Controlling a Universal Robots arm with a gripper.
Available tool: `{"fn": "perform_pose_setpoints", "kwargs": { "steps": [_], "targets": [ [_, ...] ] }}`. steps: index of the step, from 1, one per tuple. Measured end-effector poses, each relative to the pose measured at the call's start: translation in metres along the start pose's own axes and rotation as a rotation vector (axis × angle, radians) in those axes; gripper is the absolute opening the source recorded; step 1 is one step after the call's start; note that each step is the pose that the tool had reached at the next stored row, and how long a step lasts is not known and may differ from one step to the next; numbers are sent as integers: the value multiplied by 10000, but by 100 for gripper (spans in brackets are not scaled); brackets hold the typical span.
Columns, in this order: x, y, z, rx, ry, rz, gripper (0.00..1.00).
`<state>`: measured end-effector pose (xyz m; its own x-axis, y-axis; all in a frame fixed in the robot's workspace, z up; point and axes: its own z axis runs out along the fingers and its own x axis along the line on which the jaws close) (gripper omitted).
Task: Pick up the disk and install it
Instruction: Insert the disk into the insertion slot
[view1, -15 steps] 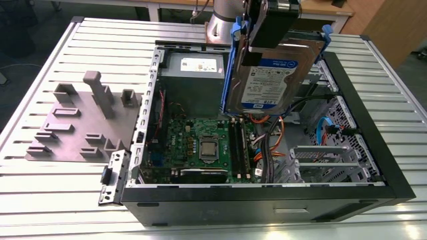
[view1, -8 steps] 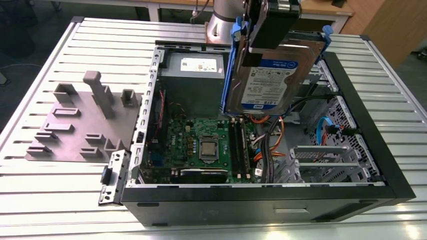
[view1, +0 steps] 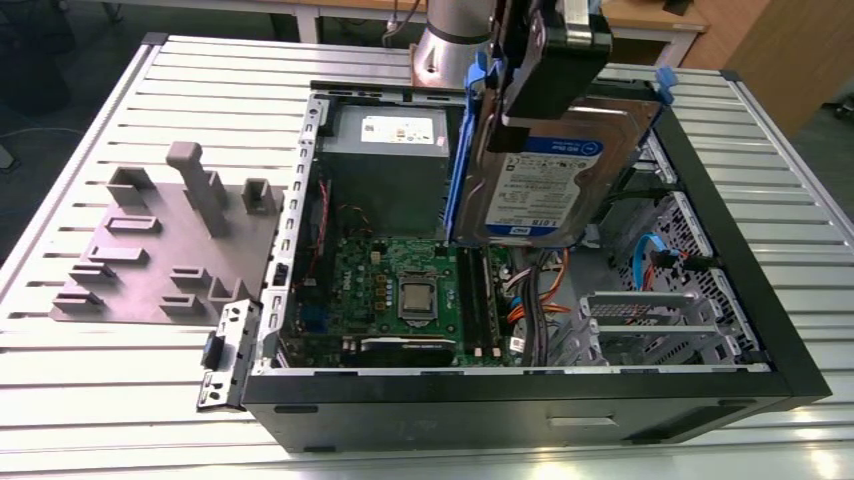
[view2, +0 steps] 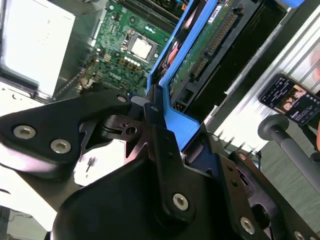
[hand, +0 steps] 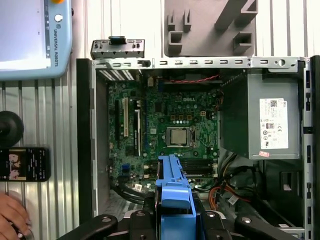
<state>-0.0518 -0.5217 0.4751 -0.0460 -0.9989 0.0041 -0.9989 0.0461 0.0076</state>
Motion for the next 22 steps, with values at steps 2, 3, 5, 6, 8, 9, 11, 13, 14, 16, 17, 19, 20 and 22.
{"fn": "perform_pose_setpoints", "kwargs": {
  "steps": [2, 3, 5, 6, 8, 9, 11, 13, 14, 16, 17, 19, 20, 22],
  "targets": [
    [58, -3, 0, -1, 3, 1, 36],
    [92, -6, 1, 0, 1, 1, 36],
    [143, -13, 2, 0, 1, -1, 36],
    [158, -21, 1, -1, 3, 0, 36],
    [182, -48, 2, -2, 2, 0, 36],
    [189, -71, 3, -5, 1, 0, 36],
    [193, -137, 2, -23, 2, 0, 36],
    [198, -208, 2, -46, 3, -1, 36],
    [203, -238, 2, -54, 4, -1, 36],
    [220, -275, 3, -57, 5, 0, 36],
    [237, -287, 4, -57, 5, 0, 36],
    [285, -303, 8, -57, 3, 0, 36],
    [310, -309, 9, -57, 5, -1, 36],
    [361, -319, 15, -57, 2, 0, 36]
  ]
}}
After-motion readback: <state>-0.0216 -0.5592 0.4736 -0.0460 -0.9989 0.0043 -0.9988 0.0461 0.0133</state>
